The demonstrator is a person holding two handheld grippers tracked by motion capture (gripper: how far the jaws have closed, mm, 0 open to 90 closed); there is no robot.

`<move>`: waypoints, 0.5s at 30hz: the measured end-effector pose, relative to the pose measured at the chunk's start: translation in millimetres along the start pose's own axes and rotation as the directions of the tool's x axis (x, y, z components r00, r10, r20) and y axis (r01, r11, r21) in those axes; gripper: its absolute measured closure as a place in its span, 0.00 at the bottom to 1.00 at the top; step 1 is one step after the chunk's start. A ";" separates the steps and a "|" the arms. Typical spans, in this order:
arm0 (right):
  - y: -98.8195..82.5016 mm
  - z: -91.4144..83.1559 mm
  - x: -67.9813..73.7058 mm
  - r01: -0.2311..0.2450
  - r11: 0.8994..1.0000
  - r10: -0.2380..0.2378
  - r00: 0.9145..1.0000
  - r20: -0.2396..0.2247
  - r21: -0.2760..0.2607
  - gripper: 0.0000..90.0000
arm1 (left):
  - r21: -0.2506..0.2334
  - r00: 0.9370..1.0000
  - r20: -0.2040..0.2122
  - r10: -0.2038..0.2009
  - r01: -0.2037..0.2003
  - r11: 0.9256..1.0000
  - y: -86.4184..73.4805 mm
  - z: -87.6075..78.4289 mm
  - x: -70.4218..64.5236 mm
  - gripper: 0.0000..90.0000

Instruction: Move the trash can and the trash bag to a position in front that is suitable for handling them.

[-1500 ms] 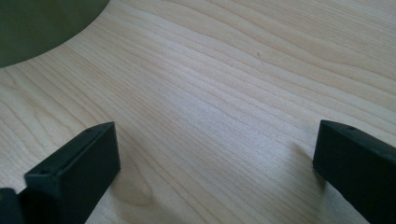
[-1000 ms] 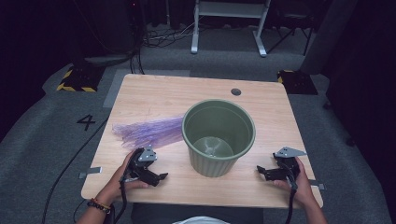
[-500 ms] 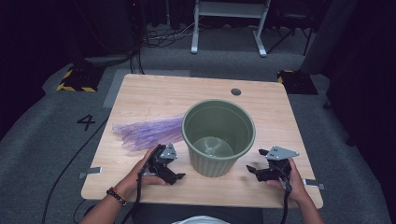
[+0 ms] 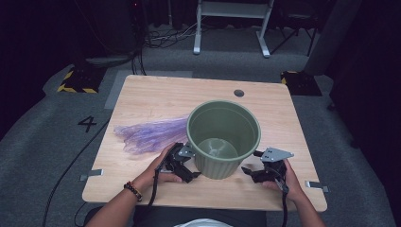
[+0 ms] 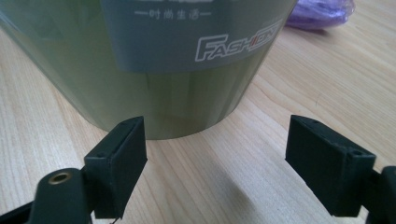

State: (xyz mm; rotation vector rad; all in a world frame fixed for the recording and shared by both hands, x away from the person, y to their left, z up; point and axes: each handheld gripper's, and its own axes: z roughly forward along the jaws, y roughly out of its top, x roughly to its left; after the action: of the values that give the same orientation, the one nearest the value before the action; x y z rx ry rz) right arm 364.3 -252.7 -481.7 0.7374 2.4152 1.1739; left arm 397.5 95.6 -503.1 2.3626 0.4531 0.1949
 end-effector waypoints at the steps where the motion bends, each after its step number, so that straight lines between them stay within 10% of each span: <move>1: -0.6 0.4 -0.2 0.002 1.000 -0.002 1.000 -0.001 0.001 0.23 | -0.004 1.000 -0.001 -0.004 0.004 1.000 0.9 0.9 -0.1 0.03; 15: -6.7 8.2 1.9 0.001 0.999 -0.002 1.000 0.018 0.040 0.23 | -0.002 1.000 -0.007 -0.013 0.013 1.000 22.4 20.5 3.2 0.03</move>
State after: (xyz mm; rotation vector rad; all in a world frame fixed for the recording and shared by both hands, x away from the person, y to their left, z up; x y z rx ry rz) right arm 365.1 -250.0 -492.1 0.7547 2.4311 1.1162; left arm 411.8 68.6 -503.0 2.3572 0.4712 0.1981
